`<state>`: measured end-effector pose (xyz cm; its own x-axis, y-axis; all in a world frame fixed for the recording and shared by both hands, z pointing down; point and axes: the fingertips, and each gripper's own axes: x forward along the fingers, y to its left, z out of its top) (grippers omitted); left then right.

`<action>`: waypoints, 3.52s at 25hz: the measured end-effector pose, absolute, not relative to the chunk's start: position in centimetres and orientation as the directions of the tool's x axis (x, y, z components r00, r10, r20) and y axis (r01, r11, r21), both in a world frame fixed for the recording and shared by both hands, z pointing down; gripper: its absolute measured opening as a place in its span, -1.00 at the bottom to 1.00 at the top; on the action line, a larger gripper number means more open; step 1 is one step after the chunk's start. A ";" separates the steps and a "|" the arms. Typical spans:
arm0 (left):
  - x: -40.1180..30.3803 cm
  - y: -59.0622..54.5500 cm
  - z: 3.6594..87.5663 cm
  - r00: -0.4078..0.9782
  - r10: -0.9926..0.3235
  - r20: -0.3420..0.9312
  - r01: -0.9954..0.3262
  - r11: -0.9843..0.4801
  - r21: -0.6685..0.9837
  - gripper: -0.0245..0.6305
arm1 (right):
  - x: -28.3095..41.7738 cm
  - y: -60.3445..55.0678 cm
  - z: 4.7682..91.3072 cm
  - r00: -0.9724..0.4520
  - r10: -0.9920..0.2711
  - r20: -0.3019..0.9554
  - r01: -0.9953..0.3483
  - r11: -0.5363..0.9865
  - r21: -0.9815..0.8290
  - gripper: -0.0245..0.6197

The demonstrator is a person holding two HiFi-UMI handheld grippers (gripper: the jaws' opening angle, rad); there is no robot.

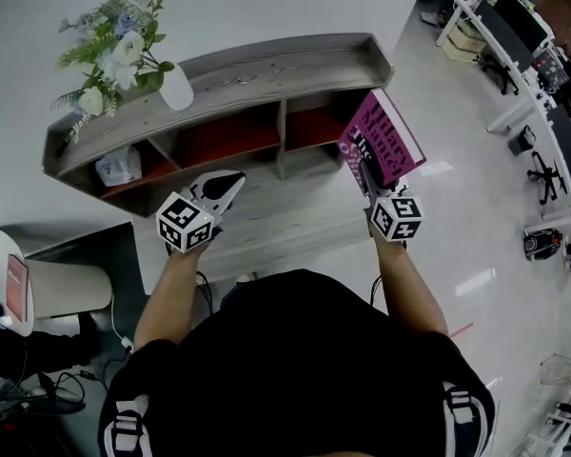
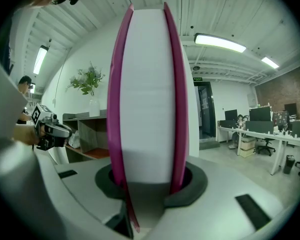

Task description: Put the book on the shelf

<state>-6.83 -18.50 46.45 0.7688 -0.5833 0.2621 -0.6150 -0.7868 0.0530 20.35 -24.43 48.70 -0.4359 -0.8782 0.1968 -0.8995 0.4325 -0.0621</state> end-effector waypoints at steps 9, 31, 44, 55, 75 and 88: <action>-9.8 -21.1 46.2 0.788 -0.557 0.262 -0.590 -0.806 0.060 -0.87 | 19.2 -25.4 47.9 -0.380 -0.906 0.186 -0.925 0.372 -0.076 -0.47; -12.1 -24.4 46.7 0.836 -0.480 0.267 -0.513 -0.856 0.067 -0.87 | 17.0 -26.6 49.4 -0.312 -0.928 0.204 -0.950 0.298 -0.095 -0.47; -13.3 -25.8 47.1 0.832 -0.483 0.273 -0.519 -0.851 0.075 -0.87 | 16.8 -27.0 52.4 -0.294 -0.921 0.254 -0.955 0.273 -0.114 -0.46; -13.6 -26.6 48.0 0.825 -0.490 0.282 -0.531 -0.843 0.088 -0.87 | 16.7 -27.5 55.0 -0.295 -0.909 0.296 -0.955 0.273 -0.115 -0.47; -13.3 -27.5 48.9 0.820 -0.484 0.305 -0.533 -0.841 0.096 -0.87 | 15.9 -28.2 57.7 -0.319 -0.886 0.336 -0.948 0.296 -0.121 -0.47; -13.5 -28.3 49.8 0.811 -0.492 0.315 -0.546 -0.830 0.111 -0.87 | 15.9 -30.0 58.1 -0.321 -0.885 0.337 -0.947 0.296 -0.126 -0.47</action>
